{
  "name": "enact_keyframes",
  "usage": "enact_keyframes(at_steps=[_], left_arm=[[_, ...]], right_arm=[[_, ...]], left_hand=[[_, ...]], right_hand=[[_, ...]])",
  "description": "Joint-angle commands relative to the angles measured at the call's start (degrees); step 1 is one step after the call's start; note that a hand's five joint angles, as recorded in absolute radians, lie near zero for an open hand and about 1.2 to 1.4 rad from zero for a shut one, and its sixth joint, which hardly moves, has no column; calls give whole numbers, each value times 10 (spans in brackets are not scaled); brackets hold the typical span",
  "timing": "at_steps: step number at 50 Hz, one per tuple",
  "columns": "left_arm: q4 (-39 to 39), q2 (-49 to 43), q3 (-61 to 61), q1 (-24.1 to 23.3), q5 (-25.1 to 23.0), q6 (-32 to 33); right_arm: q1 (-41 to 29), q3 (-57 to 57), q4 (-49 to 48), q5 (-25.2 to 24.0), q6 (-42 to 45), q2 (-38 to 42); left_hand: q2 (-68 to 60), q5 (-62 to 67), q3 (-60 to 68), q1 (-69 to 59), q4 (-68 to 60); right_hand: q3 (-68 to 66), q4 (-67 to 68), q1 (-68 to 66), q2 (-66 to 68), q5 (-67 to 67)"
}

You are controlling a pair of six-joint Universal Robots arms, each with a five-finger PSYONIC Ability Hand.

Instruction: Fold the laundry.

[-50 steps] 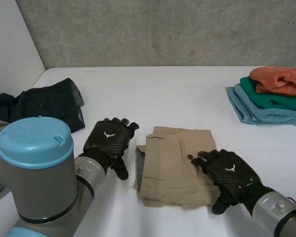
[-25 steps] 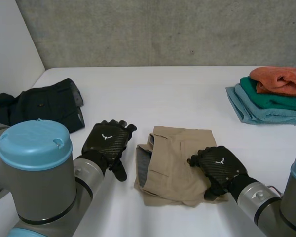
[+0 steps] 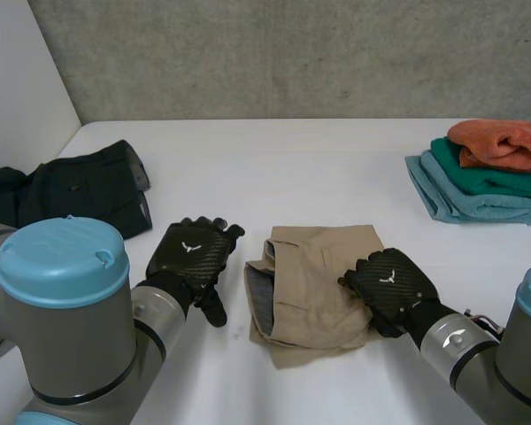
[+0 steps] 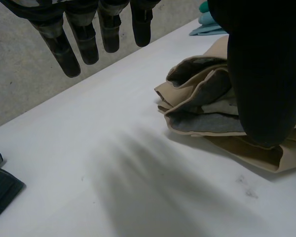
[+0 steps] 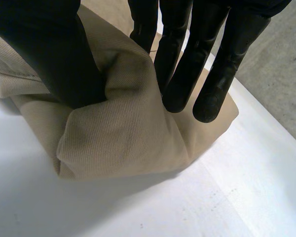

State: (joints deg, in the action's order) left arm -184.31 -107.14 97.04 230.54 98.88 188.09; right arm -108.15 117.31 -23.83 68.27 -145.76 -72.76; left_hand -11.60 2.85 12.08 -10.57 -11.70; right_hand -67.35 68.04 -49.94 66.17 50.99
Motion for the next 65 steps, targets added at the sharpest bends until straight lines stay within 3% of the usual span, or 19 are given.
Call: enact_keyframes(at_steps=[1,4,7,12,22,46,51,52,55,65], left_arm=[[0,1,4,1,0,0],[0,1,6,3,0,0],[-1,1,6,3,0,0],[-1,0,7,3,-1,0],[-1,0,7,3,-2,0],[-1,-1,8,3,-2,-1],[-1,-1,8,4,-2,-1],[-1,-1,8,3,-2,-1],[-1,-1,8,4,-2,-1],[-1,0,9,4,-2,-1]], right_arm=[[0,-12,15,5,10,2],[7,-10,47,1,2,1],[6,-12,81,-6,-7,0],[13,-9,128,-30,-5,-2],[35,-1,115,-57,-8,-2],[29,-33,71,-54,-4,38],[29,-38,70,-53,-4,39],[29,-41,64,-53,-4,39],[29,-42,52,-53,-2,36],[23,-76,22,-49,34,32]], left_hand=[[14,-26,-19,4,15],[14,-26,-19,4,15],[14,-26,-19,4,15],[14,-26,-19,4,15],[16,-28,-20,5,17],[16,-28,-20,5,17],[16,-28,-20,5,17],[16,-28,-20,5,17],[16,-28,-20,5,17],[16,-28,-20,5,17]], right_hand=[[151,-158,-23,-139,-87],[385,-392,211,-373,-322],[453,-460,279,-441,-390],[450,-457,276,-438,-386],[403,-410,229,-391,-339],[322,-329,148,-310,-258],[168,-175,-6,-156,-104],[51,-58,-123,-39,13],[-126,119,-300,138,190],[-126,120,-301,138,190]])
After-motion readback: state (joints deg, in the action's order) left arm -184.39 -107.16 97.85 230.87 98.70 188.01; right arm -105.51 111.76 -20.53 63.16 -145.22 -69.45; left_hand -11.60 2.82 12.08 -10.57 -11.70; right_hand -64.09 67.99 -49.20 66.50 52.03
